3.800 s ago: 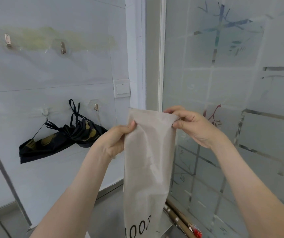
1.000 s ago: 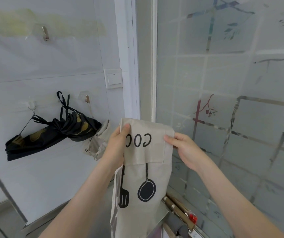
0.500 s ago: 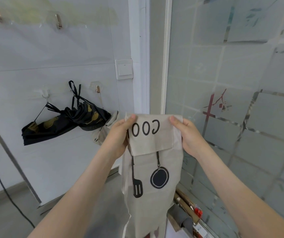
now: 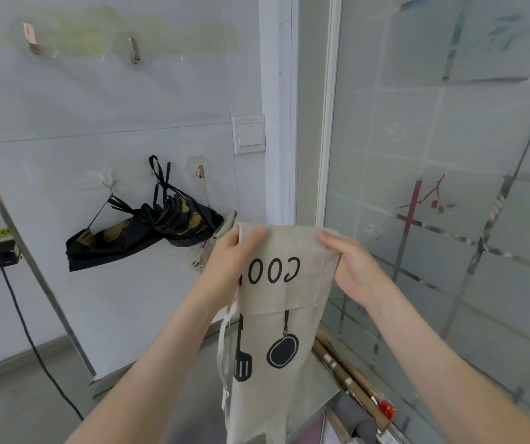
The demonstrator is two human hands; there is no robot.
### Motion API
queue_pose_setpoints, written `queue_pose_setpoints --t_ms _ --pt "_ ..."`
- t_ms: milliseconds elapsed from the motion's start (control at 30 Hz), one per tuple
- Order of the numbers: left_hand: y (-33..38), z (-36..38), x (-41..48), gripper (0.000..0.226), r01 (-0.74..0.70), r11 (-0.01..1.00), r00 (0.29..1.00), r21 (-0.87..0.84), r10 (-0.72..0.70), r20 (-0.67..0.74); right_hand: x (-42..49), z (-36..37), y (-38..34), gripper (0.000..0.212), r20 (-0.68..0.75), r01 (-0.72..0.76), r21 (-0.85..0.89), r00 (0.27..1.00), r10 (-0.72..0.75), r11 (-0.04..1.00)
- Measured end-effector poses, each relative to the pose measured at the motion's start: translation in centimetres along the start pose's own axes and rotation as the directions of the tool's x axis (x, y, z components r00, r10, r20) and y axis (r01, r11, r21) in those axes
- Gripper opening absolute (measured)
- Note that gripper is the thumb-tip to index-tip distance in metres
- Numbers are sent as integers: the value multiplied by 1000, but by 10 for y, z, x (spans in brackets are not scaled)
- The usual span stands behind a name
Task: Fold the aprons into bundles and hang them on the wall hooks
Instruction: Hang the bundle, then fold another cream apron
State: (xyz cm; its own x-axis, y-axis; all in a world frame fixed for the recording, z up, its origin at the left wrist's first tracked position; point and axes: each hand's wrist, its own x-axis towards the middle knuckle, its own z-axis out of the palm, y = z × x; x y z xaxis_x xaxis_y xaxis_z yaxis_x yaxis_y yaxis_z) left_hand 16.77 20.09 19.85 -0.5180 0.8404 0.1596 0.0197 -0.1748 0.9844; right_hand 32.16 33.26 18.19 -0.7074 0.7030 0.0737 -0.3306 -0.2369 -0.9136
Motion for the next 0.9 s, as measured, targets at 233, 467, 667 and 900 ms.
queue_pose_setpoints --t_ms 233,467,667,900 --pt "-12 -3 7 20 -89 982 950 166 134 -281 6 10 2 15 -124 248 -143 956 -266 958" --pt "-15 -9 8 19 -269 939 959 214 283 -35 4 17 -1 9 -212 356 -109 904 -372 928" --pt "-28 -7 7 16 -280 894 947 350 316 -50 6 13 0 11 -218 306 -95 922 -319 947" --pt "-22 7 2 57 -232 958 934 167 267 -236 8 11 1 17 -224 293 -121 923 -314 948"
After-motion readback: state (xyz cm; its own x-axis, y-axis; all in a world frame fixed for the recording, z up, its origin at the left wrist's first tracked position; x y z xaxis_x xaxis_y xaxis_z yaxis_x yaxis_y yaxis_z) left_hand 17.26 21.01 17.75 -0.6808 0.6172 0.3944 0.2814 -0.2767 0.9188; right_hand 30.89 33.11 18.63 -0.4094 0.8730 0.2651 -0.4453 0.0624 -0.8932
